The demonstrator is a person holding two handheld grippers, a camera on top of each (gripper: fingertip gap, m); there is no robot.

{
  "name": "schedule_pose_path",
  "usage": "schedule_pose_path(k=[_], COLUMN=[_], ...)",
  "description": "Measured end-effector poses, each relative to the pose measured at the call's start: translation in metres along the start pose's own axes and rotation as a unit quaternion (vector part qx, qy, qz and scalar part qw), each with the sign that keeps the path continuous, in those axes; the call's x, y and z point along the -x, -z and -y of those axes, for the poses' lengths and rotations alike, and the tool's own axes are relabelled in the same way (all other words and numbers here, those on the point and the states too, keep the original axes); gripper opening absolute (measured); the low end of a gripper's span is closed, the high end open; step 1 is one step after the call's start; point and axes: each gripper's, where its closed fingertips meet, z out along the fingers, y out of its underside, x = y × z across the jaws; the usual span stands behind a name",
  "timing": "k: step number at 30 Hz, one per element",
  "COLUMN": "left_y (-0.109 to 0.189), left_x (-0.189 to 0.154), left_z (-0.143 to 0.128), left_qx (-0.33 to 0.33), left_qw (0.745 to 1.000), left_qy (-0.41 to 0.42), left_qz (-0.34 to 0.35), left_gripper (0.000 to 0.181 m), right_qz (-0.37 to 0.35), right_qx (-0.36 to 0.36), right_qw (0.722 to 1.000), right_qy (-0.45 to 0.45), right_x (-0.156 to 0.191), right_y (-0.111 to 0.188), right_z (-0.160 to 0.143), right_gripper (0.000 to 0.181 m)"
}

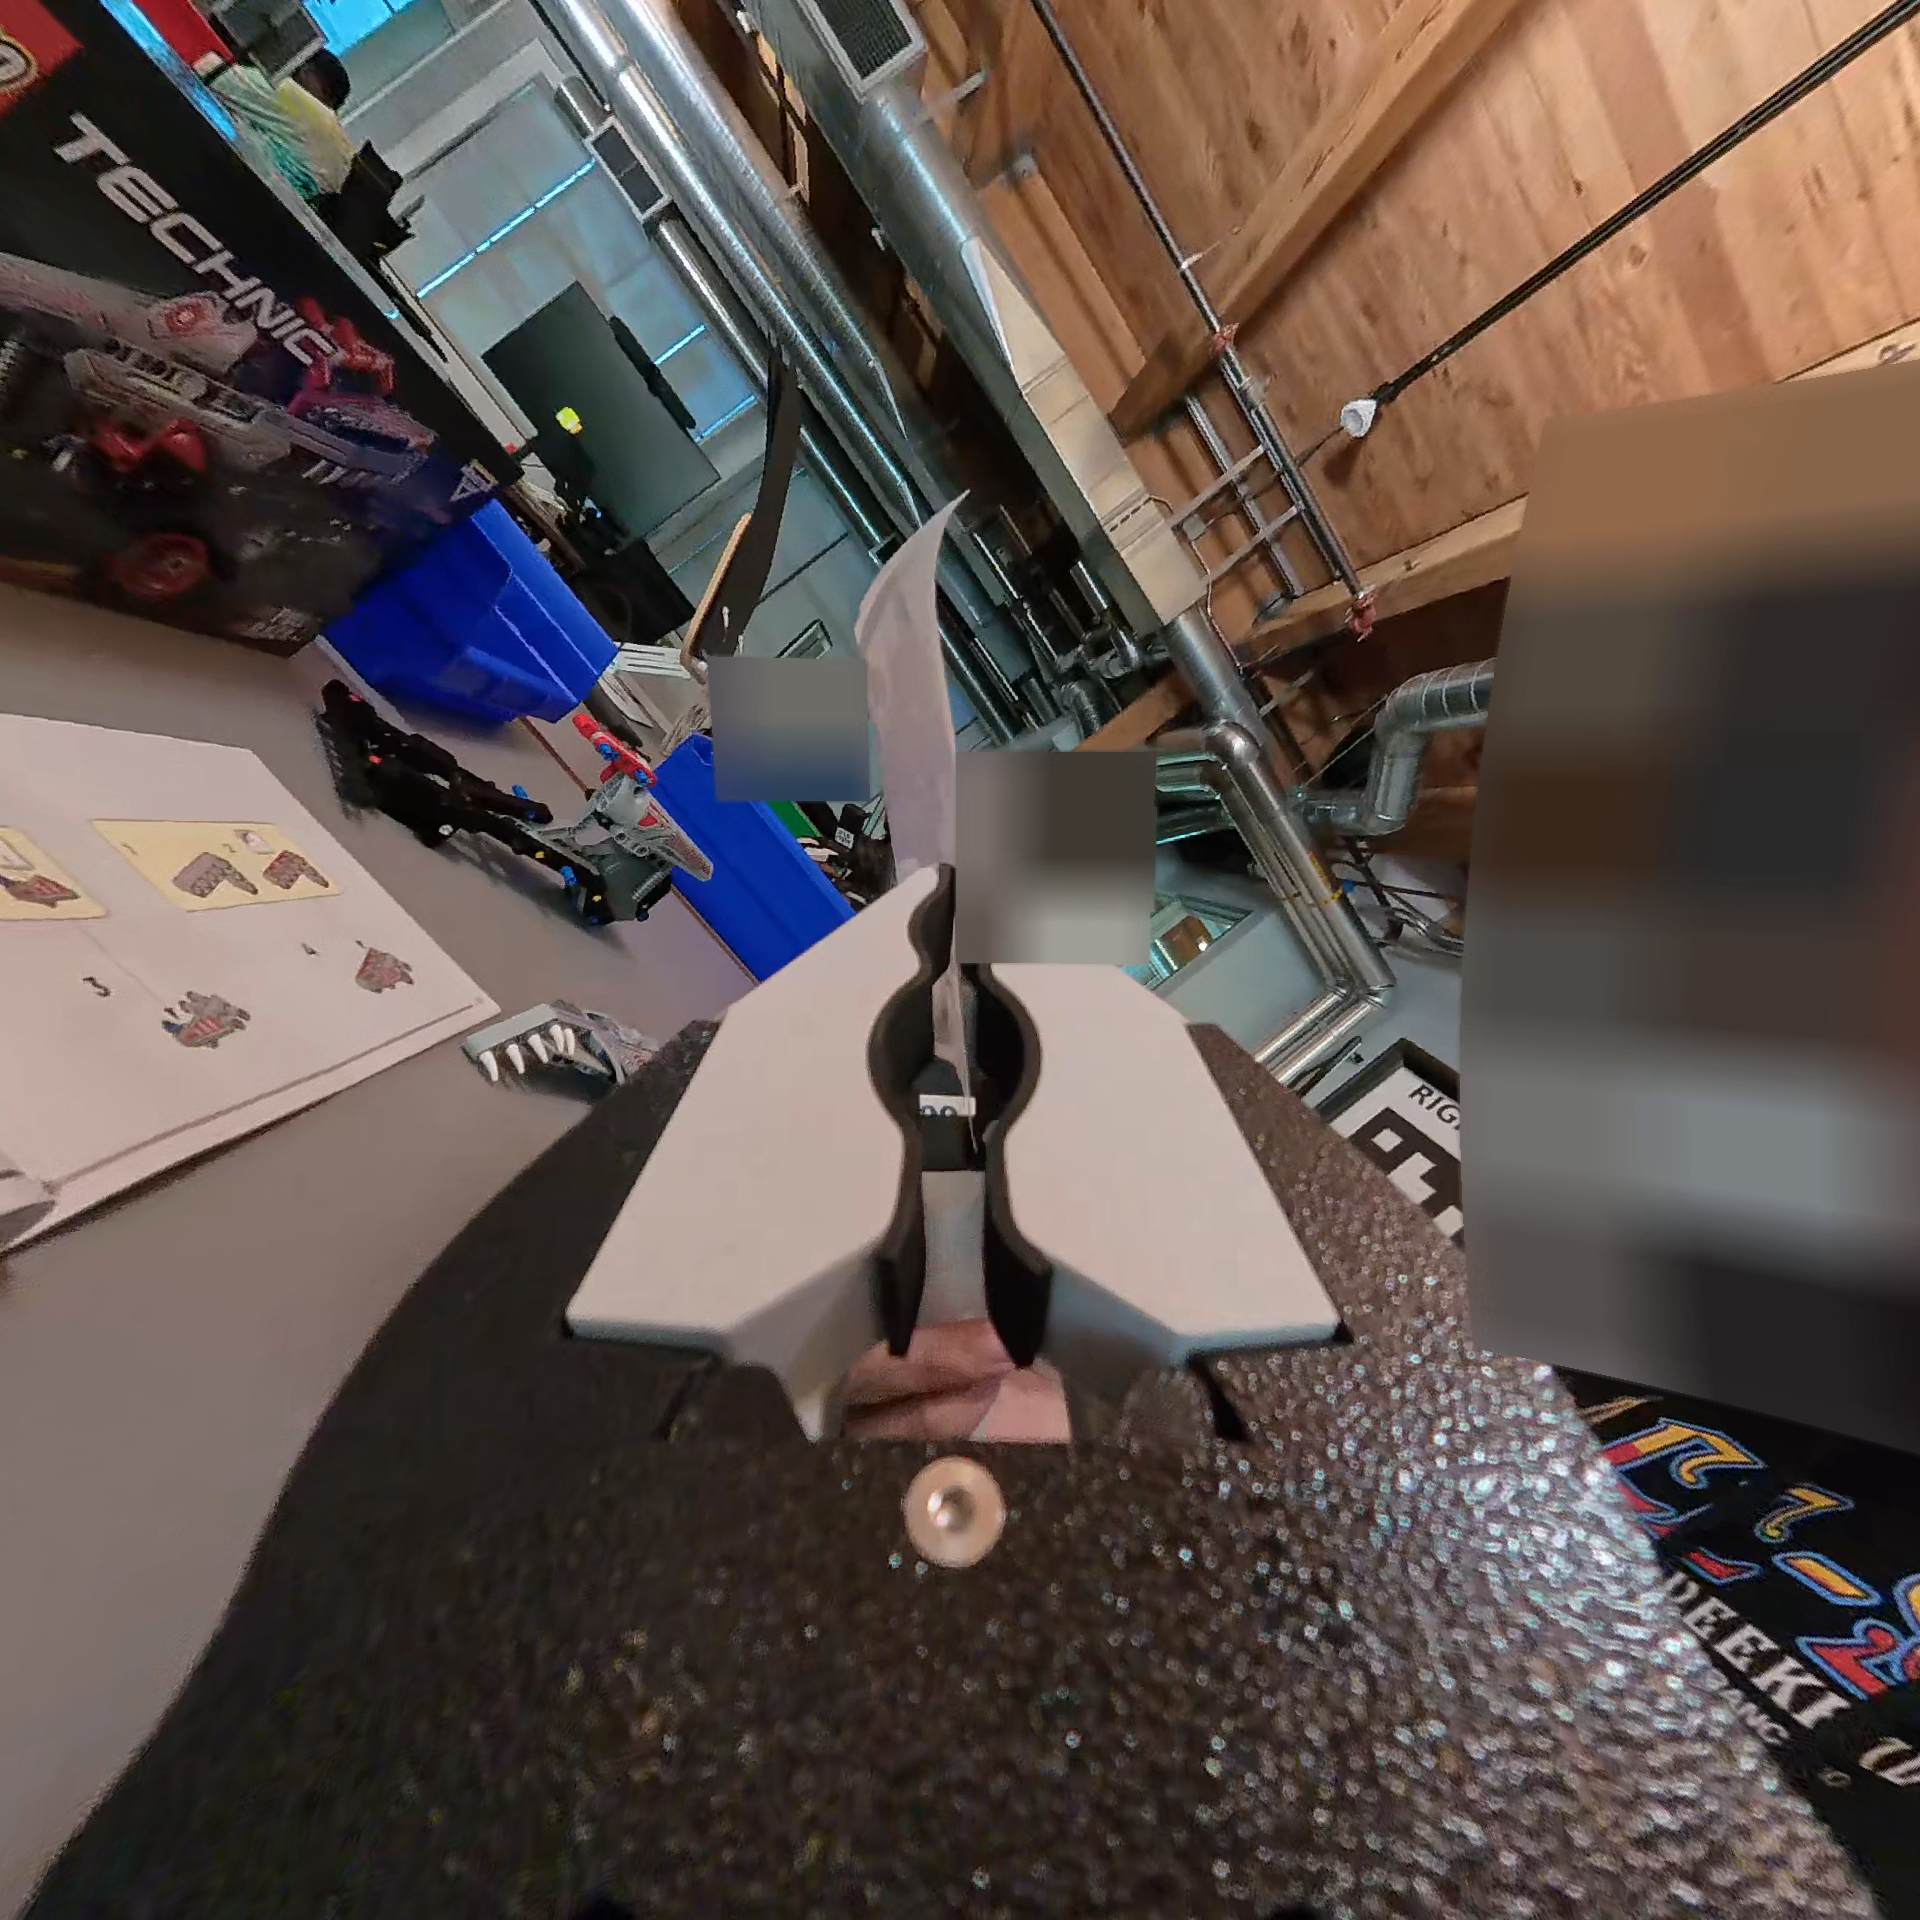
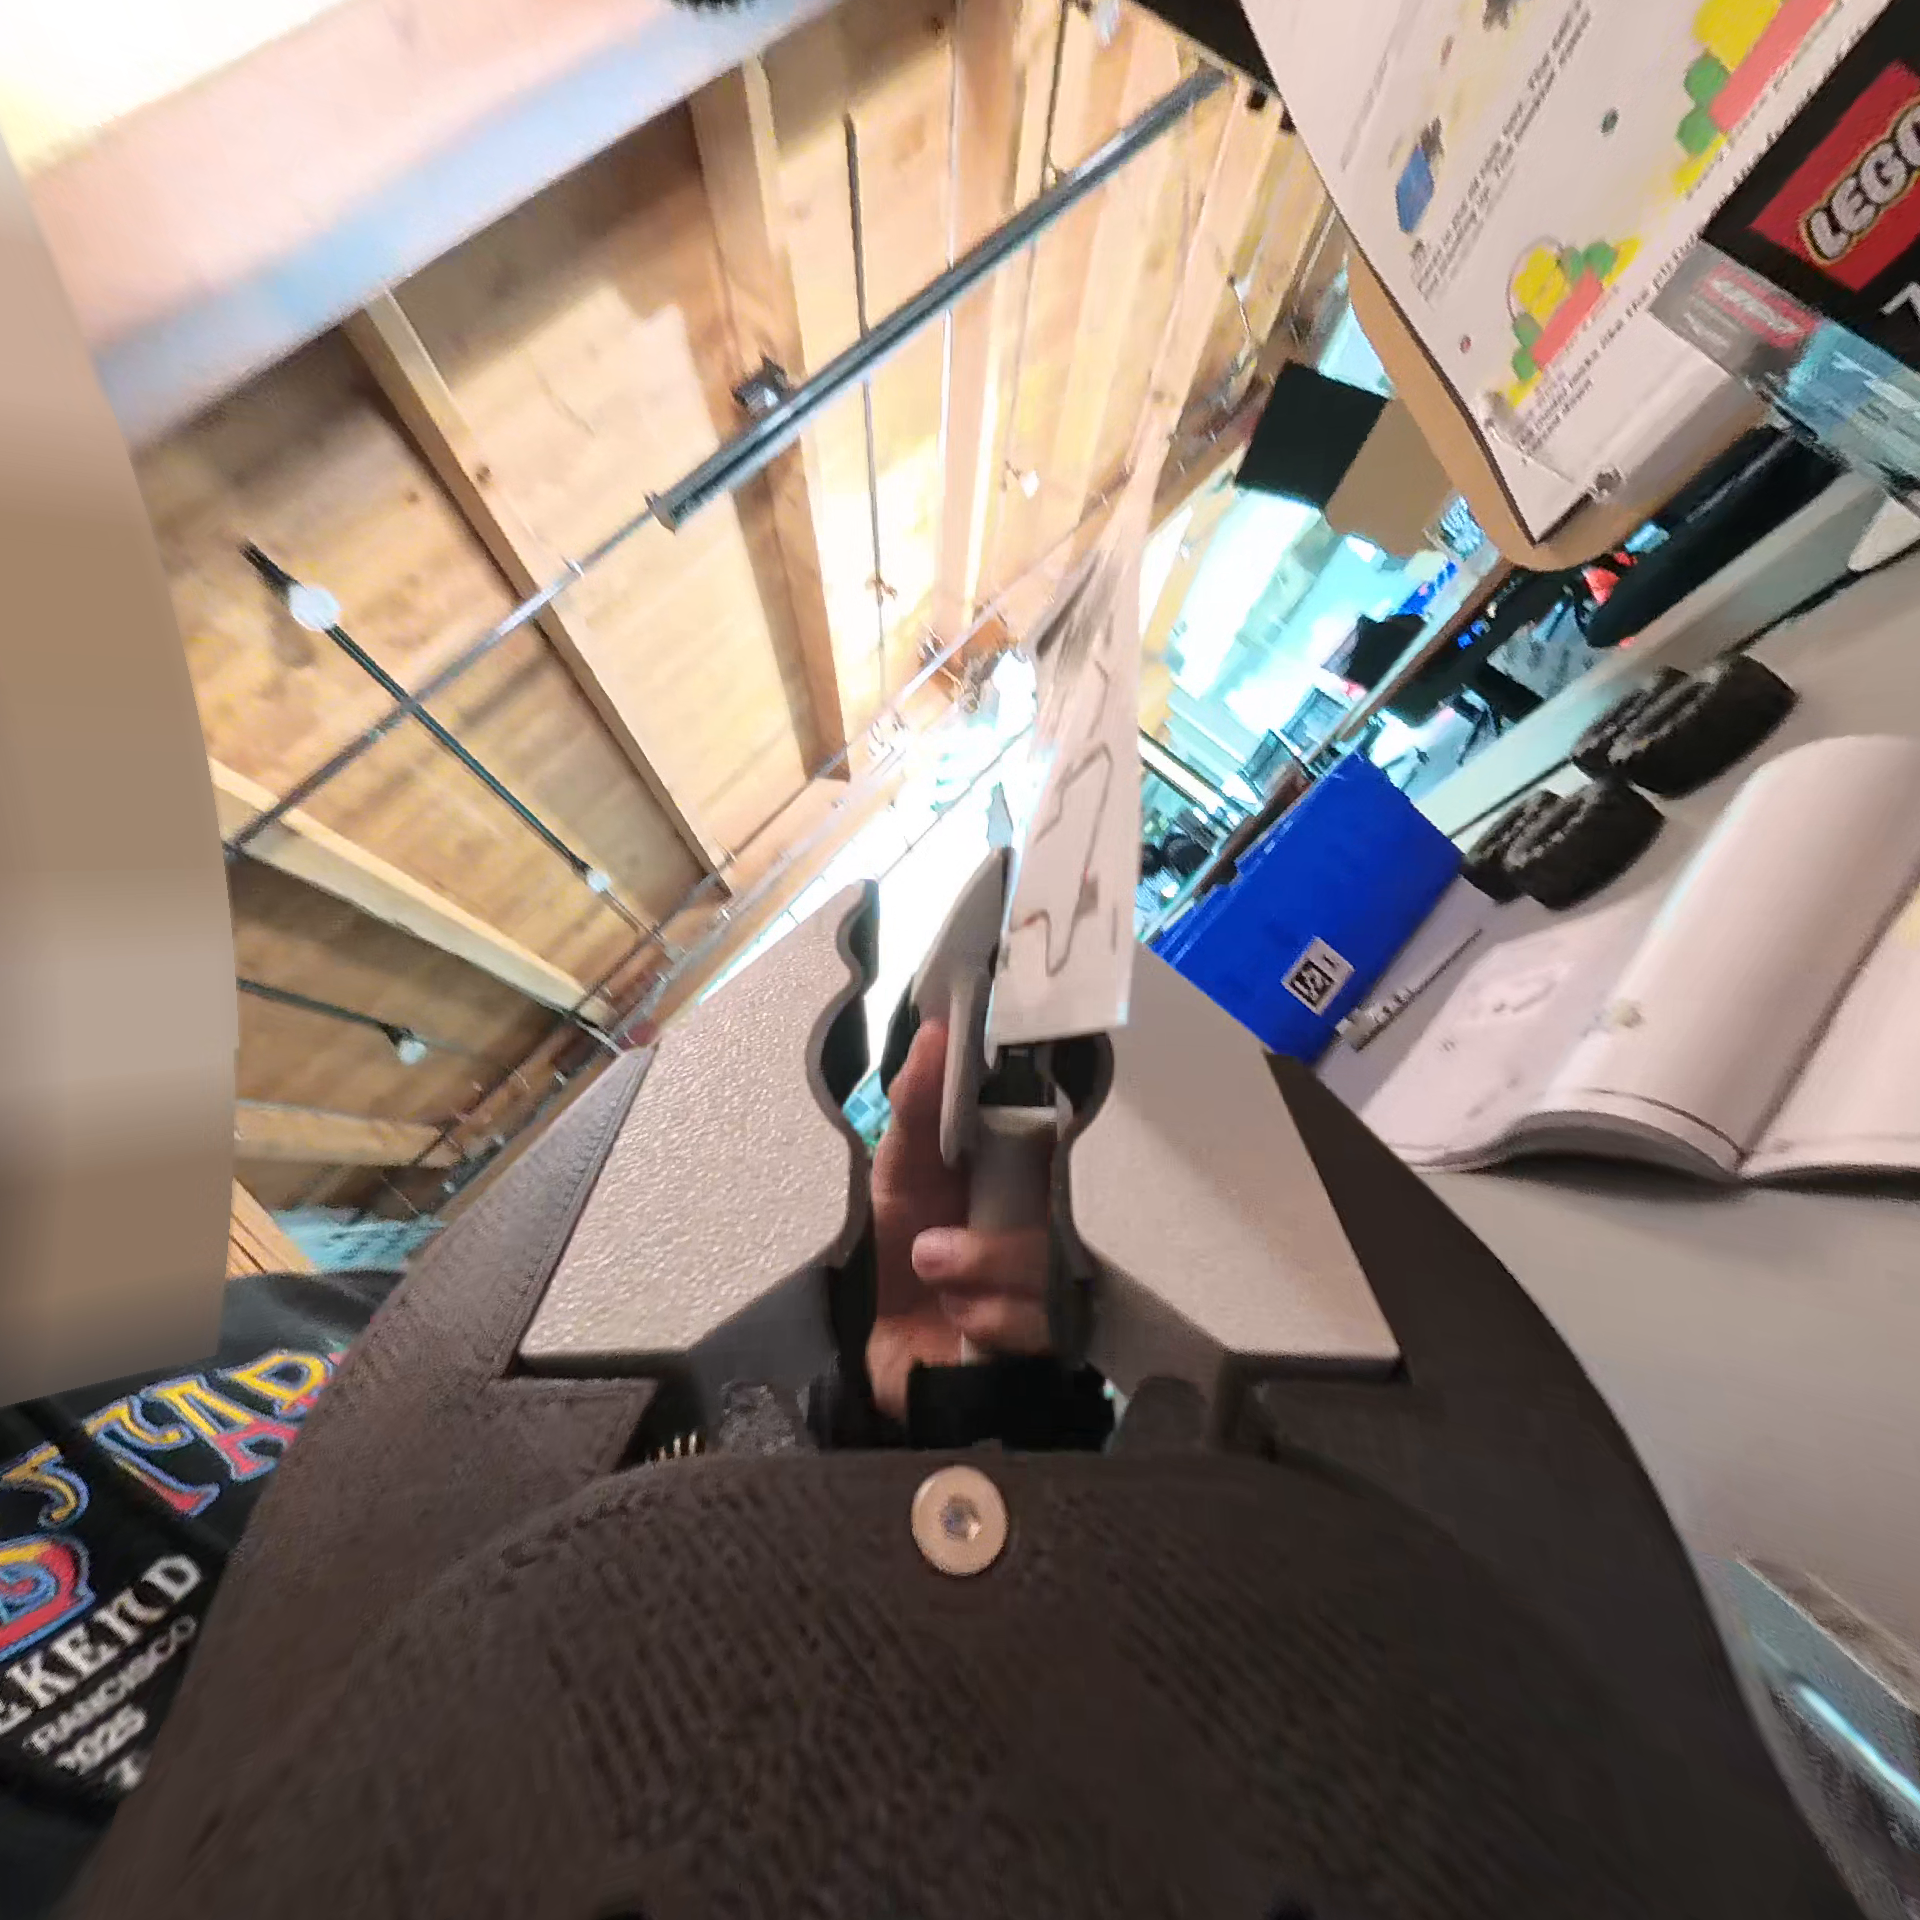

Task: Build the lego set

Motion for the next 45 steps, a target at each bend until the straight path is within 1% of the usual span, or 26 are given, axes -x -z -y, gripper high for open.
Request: schedule_pose_path(k=[1,4,7,9,11,12,13,14,16,17,18,19,20,23,25,27,28,30,32,36,40,41,42,43,44,45], left_y=[-0.001,-0.002,-0.002,0.001,0.007,0.010,0.013,0.015,0.016,0.014,0.011,0.008,0.006,0.005,0.002,-0.005,-0.009,-0.021,-0.030,-0.041,-0.043,-0.043,-0.043,-0.044,-0.044,-0.044], left_x=[-0.001,-0.007,-0.014,-0.014,-0.015,-0.019,-0.024,-0.031,-0.043,-0.047,-0.048,-0.047,-0.045,-0.030,-0.019,-0.011,-0.011,-0.014,-0.017,-0.017,-0.015,-0.013,-0.011,-0.006,0.001,0.007], left_z=[-0.002,-0.007,-0.009,-0.007,0.004,0.010,0.015,0.020,0.025,0.023,0.018,0.012,0.004,-0.026,-0.033,-0.033,-0.032,-0.026,-0.019,-0.012,-0.017,-0.016,-0.015,-0.013,-0.011,-0.011], left_qx=[-0.002,-0.007,0.014,0.037,0.055,0.066,0.078,0.090,0.118,0.142,0.173,0.204,0.236,0.341,0.372,0.376,0.371,0.347,0.326,0.303,0.300,0.300,0.297,0.294,0.288,0.280], left_qw=[1.000,1.000,0.997,0.990,0.965,0.941,0.907,0.862,0.747,0.693,0.651,0.625,0.611,0.587,0.568,0.561,0.566,0.588,0.605,0.612,0.618,0.624,0.638,0.660,0.690,0.727], left_qy=[-0.006,-0.026,-0.071,-0.139,-0.252,-0.326,-0.408,-0.492,-0.647,-0.700,-0.733,-0.749,-0.752,-0.734,-0.735,-0.737,-0.736,-0.731,-0.726,-0.730,-0.726,-0.720,-0.708,-0.687,-0.656,-0.614], left_qz=[0.002,0.002,-0.005,0.013,0.044,0.057,0.068,0.080,0.096,0.095,0.089,0.083,0.071,0.020,0.013,0.015,0.013,0.019,0.022,0.035,0.037,0.044,0.059,0.080,0.106,0.123], left_gripper=[0.000,0.000,0.000,0.006,0.022,0.024,0.026,0.027,0.026,0.025,0.024,0.025,0.024,0.026,0.026,0.027,0.028,0.028,0.028,0.026,0.025,0.025,0.024,0.024,0.025,0.028], right_qz=[0.005,0.009,0.015,0.010,-0.009,-0.022,-0.030,-0.037,-0.048,-0.054,-0.059,-0.060,-0.058,-0.060,-0.068,-0.094,-0.121,-0.185,-0.225,-0.240,-0.221,-0.211,-0.196,-0.177,-0.156,-0.132], right_qx=[-0.008,-0.016,-0.017,-0.015,-0.001,0.018,0.036,0.049,0.079,0.096,0.115,0.132,0.144,0.161,0.184,0.197,0.188,0.168,0.155,0.154,0.132,0.119,0.104,0.085,0.061,0.036], right_qw=[1.000,1.000,1.000,1.000,1.000,0.999,0.999,0.998,0.996,0.994,0.991,0.989,0.988,0.984,0.979,0.971,0.967,0.952,0.938,0.929,0.939,0.944,0.950,0.957,0.964,0.970], right_qy=[-0.003,-0.001,0.002,-0.010,-0.016,-0.015,-0.011,-0.008,-0.002,0.008,0.019,0.025,0.026,0.037,0.059,0.097,0.123,0.178,0.212,0.235,0.228,0.224,0.219,0.213,0.206,0.199], right_x=[0.001,0.004,0.009,0.009,0.006,0.003,0.002,0.001,0.000,-0.001,-0.002,-0.002,0.000,0.001,0.001,-0.001,-0.005,-0.016,-0.020,-0.019,-0.020,-0.019,-0.016,-0.012,-0.007,-0.001], right_y=[-0.002,-0.005,-0.004,-0.001,0.003,0.006,0.008,0.011,0.015,0.016,0.017,0.018,0.019,0.022,0.029,0.043,0.051,0.071,0.087,0.099,0.095,0.091,0.087,0.082,0.077,0.072], right_z=[0.001,0.002,0.003,0.006,0.007,0.005,0.002,0.000,-0.004,-0.007,-0.012,-0.016,-0.018,-0.019,-0.018,-0.003,0.012,0.043,0.064,0.072,0.069,0.068,0.067,0.067,0.068,0.069], right_gripper=[0.022,0.000,0.000,0.000,0.000,0.000,0.000,0.000,0.000,0.000,0.000,0.000,0.000,0.000,0.000,0.000,0.000,0.000,0.000,0.000,0.000,0.000,0.000,0.000,0.000,0.000])
